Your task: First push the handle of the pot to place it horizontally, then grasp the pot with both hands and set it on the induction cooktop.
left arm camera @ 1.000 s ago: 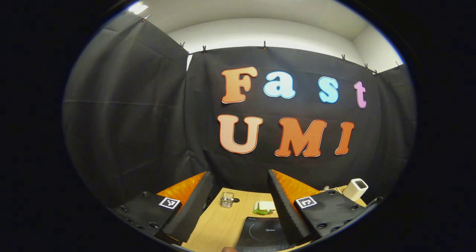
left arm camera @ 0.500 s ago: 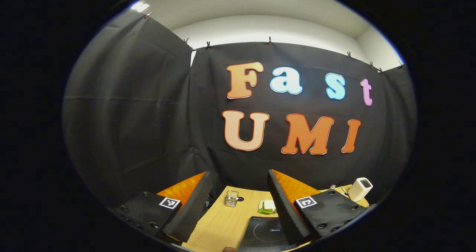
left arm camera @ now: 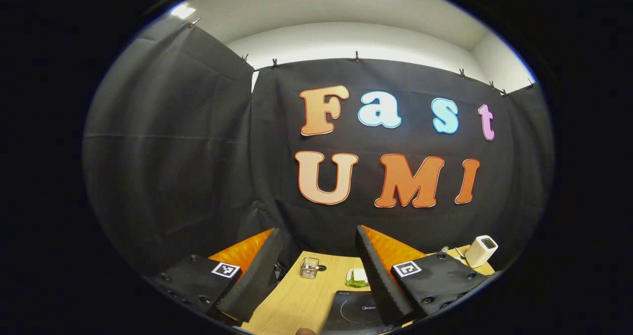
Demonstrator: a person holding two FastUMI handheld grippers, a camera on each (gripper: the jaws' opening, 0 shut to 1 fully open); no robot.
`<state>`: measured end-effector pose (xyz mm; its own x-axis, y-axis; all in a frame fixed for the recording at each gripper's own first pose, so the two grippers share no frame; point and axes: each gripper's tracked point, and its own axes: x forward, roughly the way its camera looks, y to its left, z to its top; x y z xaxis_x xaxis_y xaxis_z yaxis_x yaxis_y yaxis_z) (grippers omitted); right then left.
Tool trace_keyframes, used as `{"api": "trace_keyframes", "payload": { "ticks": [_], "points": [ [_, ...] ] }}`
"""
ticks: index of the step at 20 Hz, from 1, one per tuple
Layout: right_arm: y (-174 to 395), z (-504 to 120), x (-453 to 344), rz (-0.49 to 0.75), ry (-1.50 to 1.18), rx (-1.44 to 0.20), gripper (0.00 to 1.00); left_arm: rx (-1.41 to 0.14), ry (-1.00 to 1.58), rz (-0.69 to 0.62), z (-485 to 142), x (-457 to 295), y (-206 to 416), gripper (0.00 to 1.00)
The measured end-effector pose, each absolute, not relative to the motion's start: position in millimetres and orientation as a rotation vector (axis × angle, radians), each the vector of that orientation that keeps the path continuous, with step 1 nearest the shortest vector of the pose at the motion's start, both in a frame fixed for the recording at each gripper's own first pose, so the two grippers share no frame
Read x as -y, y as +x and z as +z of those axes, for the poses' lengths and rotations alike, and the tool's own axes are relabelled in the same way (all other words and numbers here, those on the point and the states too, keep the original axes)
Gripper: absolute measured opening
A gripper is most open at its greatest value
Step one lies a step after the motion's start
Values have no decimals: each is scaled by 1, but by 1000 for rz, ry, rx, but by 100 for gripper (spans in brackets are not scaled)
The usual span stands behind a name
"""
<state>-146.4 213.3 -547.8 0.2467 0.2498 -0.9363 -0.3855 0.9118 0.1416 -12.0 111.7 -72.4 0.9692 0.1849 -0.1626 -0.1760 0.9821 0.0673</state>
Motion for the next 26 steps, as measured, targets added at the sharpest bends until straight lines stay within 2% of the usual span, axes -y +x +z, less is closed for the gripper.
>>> {"api": "trace_keyframes", "payload": {
  "ticks": [26],
  "points": [
    [-122,-551,-265,447,-73,-1248,0,-179,40,221,-74,-135,-25,97]
  ]
}}
